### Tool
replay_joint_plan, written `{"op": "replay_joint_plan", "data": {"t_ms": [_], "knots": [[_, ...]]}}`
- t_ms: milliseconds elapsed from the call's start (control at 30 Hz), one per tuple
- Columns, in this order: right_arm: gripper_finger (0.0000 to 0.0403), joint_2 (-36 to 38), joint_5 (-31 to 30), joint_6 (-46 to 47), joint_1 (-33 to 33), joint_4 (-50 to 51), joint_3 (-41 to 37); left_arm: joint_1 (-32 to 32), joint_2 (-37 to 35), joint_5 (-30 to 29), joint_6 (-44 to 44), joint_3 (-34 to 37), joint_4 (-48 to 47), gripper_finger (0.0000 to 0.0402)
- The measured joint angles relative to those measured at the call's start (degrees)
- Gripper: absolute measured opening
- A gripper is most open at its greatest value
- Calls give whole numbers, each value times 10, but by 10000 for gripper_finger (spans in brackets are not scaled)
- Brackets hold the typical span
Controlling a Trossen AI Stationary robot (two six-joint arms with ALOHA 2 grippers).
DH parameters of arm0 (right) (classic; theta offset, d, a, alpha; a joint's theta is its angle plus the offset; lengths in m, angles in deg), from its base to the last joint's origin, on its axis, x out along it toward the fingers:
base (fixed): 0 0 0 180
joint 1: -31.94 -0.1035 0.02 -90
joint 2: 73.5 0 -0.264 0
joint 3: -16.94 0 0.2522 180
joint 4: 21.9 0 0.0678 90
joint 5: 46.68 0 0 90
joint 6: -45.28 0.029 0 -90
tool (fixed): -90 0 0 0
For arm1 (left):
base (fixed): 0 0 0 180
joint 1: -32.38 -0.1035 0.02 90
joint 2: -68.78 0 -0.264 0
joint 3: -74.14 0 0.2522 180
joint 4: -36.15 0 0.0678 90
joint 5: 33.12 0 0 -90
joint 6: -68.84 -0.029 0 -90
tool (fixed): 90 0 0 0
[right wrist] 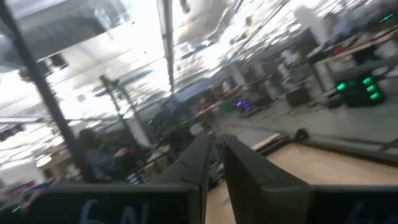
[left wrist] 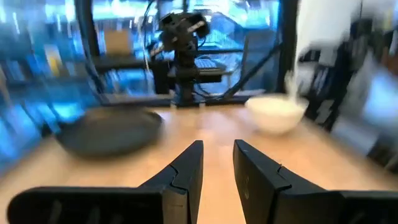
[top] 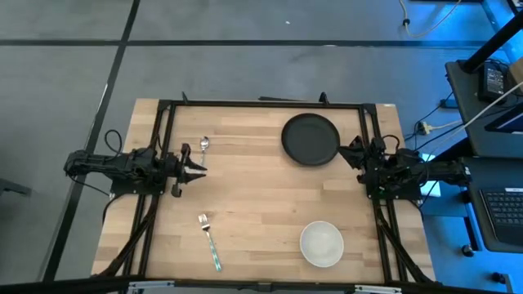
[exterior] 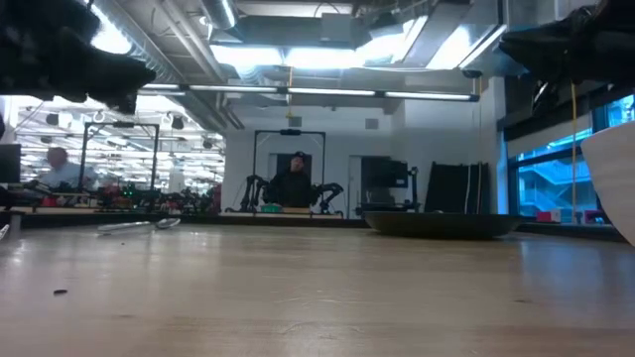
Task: Set table place
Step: Put the black plate on the center of the table
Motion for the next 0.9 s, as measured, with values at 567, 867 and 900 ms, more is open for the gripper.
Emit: {"op": "replay_joint_plan", "data": {"t_ms": [567,867,900], "knots": [[48,0,-122,95,0,-41,0,0,0,-40,-380,0,4,82],[48,-1,-122,161,0,-47,0,0,0,-47,-388,-3,41,82],[48,-1,-122,170,0,-53,0,0,-1,-41,-380,-4,62,82]]}}
